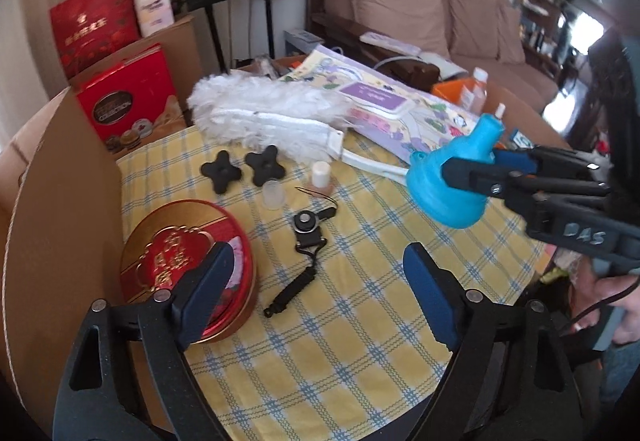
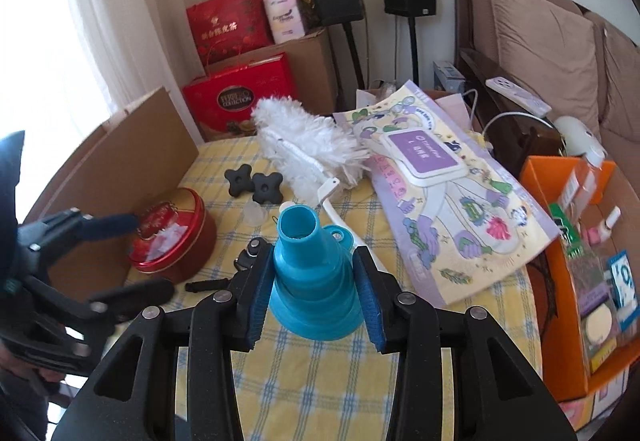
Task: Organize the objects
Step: 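Grasp the black lanyard clip with the left gripper while the right holds the funnel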
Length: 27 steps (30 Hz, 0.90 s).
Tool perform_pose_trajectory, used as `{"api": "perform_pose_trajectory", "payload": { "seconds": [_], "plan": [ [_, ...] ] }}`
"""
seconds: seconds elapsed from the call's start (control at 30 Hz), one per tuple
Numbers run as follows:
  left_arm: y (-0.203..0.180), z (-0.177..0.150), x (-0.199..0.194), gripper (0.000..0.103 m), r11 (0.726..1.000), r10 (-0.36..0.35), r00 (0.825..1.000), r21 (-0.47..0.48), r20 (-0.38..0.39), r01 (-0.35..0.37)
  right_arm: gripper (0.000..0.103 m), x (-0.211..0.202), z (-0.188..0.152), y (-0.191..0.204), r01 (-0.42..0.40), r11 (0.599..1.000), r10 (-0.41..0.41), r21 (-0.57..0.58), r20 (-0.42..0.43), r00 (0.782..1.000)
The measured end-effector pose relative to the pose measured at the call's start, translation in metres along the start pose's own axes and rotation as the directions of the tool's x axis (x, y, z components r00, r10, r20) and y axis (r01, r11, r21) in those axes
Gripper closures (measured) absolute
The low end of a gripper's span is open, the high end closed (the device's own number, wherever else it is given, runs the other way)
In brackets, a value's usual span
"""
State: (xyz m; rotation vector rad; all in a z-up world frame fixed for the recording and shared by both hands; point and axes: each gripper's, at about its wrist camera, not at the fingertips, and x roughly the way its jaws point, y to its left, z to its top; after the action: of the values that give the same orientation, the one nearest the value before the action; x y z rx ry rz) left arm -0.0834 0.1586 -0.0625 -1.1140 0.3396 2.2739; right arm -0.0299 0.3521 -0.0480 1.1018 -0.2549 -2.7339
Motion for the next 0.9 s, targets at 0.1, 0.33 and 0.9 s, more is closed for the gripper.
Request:
{"api": "perform_pose_trajectory", "payload": {
  "seconds": [0.1, 0.33, 0.9],
  "plan": [
    [-0.006, 0.01, 0.015, 0.023, 1.0, 0.004, 0.999, 0.017, -0.049, -0.003, 0.062, -0.015, -0.001, -0.007, 0.004, 0.999, -0.003, 0.04, -0.011, 1.0],
    [-0.01, 0.031, 0.048, 0.043, 1.0, 0.003, 0.991, 0.025, -0.134, 0.0, 0.062, -0.037, -0.002, -0.009, 0.008, 0.999, -0.008, 0.043, 0.001, 1.0],
    [0.008, 0.045, 0.122, 0.067, 1.0, -0.002, 0.917, -0.003, -0.398, 0.001, 0.061, -0.036, -0.01, -0.009, 0.007, 0.998, -0.006, 0.059, -0.024, 1.0]
  ]
}}
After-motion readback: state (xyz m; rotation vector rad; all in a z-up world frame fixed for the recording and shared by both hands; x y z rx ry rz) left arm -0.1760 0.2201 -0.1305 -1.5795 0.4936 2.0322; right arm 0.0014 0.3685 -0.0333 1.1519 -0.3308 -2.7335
